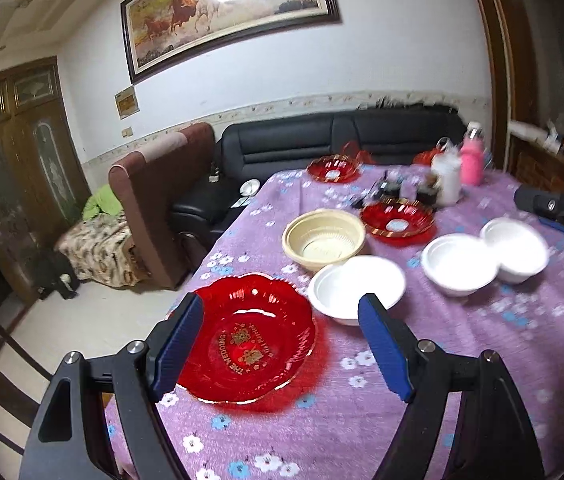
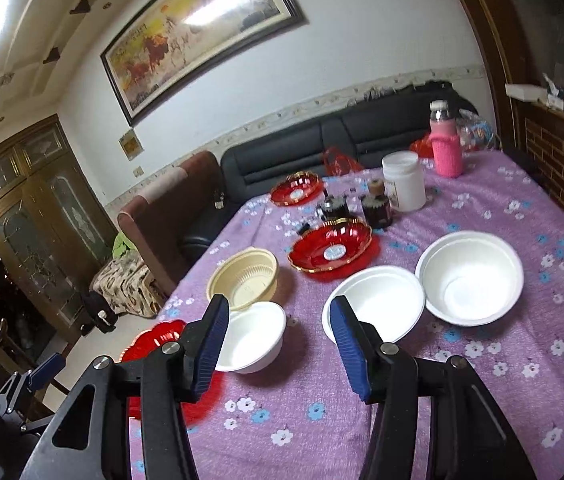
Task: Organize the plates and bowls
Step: 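Withdraw the left gripper from the placed red plate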
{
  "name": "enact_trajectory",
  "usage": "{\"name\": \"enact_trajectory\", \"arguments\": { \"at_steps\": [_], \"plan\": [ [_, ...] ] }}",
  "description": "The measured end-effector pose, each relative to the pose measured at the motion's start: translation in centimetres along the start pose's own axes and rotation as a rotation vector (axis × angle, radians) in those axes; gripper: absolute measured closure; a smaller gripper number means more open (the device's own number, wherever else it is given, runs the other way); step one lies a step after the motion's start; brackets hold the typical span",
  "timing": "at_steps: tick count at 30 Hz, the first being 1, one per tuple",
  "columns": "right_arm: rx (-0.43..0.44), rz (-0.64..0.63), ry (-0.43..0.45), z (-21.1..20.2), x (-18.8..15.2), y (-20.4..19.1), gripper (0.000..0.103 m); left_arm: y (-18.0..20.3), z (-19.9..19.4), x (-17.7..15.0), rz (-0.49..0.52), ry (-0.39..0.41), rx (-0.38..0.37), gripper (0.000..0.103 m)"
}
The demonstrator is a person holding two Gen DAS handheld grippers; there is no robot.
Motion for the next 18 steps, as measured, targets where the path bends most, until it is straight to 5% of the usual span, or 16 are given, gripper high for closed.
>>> {"name": "enact_trajectory", "arguments": {
  "at_steps": [5, 9, 18],
  "plan": [
    [0.022, -0.044, 0.057, -4.5, 1.7, -2.4, 0.044, -2.6, -4.4, 1.7, -0.059, 0.060, -0.102, 0.022],
    [0.012, -0.091, 0.135, -7.6, 3.8, -3.7, 0.042, -5.4, -7.5, 3.4, -0.087, 0.118, -0.115, 0.019],
    [-0.072, -0.138, 0.273, -13.1, 14.1, -5.9, 0.042, -11.3, -9.8, 10.3, -0.186, 0.163, -0.163, 0.015]
  ]
}}
Point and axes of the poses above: each gripper's, at about its wrist camera, not at the fingertips, and z roughly the way its jaws point, y to its right, x to its top, the point moved 6 cm from there along z, roughly the way its jaws point, and after that the axes turned 7 degrees about z, right-handed, at the moved point
